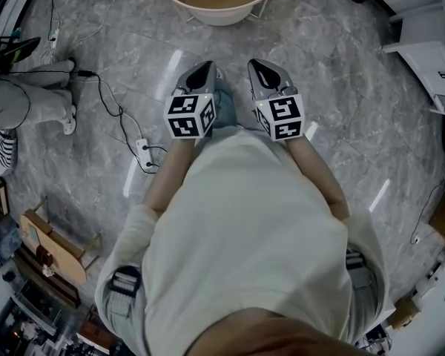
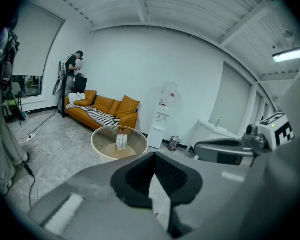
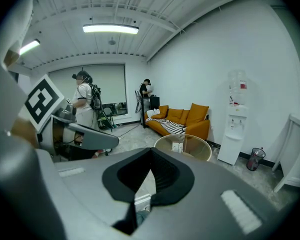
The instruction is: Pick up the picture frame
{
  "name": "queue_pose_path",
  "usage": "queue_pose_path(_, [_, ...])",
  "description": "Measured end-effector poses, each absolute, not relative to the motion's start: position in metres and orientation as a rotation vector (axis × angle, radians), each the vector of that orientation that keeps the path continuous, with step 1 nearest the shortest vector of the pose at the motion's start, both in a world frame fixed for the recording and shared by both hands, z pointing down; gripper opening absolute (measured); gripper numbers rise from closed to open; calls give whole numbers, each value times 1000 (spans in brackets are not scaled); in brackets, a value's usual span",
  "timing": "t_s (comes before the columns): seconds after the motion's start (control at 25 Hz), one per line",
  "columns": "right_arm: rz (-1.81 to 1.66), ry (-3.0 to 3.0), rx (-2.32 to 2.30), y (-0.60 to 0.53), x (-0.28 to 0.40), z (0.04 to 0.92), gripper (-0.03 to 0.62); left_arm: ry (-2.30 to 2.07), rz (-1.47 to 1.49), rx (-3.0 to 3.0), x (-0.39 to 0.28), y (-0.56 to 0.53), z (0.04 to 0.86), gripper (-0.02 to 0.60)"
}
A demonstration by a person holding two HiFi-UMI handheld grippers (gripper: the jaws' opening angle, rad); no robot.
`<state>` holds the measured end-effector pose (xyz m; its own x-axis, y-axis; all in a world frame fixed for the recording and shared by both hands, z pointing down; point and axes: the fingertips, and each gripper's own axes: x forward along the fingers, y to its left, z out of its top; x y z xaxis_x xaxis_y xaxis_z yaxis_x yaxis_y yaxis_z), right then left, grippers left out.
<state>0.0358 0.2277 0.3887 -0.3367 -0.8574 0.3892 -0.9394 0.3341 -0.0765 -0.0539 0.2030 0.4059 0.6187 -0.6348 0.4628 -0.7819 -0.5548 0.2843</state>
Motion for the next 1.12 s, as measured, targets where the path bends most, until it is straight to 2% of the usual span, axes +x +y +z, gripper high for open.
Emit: queue_pose_path(1.12, [487,-2303,1569,-35,24,385,-2,-1037,475,2378,-53,-52,410,2])
